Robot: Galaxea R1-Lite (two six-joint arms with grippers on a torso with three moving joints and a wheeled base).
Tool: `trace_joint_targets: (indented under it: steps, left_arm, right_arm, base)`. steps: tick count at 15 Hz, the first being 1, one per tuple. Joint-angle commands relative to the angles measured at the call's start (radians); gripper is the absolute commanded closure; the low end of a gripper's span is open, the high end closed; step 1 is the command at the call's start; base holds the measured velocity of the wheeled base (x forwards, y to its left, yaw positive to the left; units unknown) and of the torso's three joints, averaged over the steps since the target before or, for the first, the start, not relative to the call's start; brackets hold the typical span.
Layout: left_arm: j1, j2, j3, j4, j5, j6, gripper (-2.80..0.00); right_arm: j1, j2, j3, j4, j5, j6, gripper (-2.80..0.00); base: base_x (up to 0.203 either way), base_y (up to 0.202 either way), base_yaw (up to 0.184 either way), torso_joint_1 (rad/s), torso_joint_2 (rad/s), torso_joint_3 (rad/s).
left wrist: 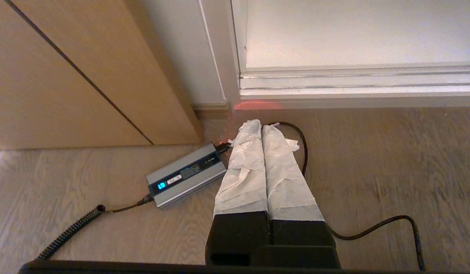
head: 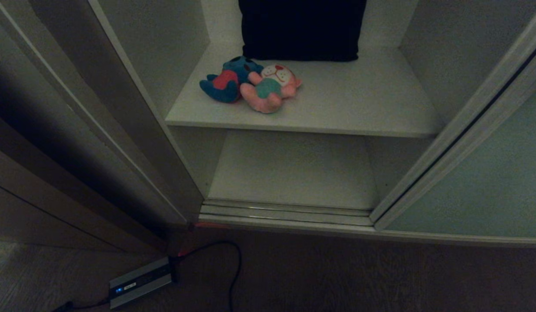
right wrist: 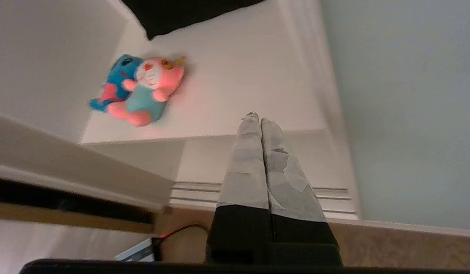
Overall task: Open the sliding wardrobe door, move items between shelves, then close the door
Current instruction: Close the door
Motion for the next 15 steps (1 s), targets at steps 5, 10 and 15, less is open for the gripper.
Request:
trace_joint_targets:
  steps: [5,10,15]
  left_arm:
    - [0.000,0.001,0.000,0.000,0.000,0.001,0.00]
    - [0.000,0.001,0.000,0.000,0.000,0.001,0.00]
    - [0.000,0.001,0.000,0.000,0.000,0.001,0.00]
  right_arm:
    - [-0.082,0.015,-0.020,-0.009,0.006,0.082,0.00]
    - [-0.136,0.067,-0.023,-0.029,0.012,0.083,0.00]
    - [-0.139,0.111,-0.021,-0.033,0.014,0.082,0.00]
  base:
    - [0.000,0.000,0.000,0.000,0.00,0.000]
    - [0.000,0.000,0.000,0.000,0.00,0.000]
    - [0.000,0.000,0.000,0.000,0.00,0.000]
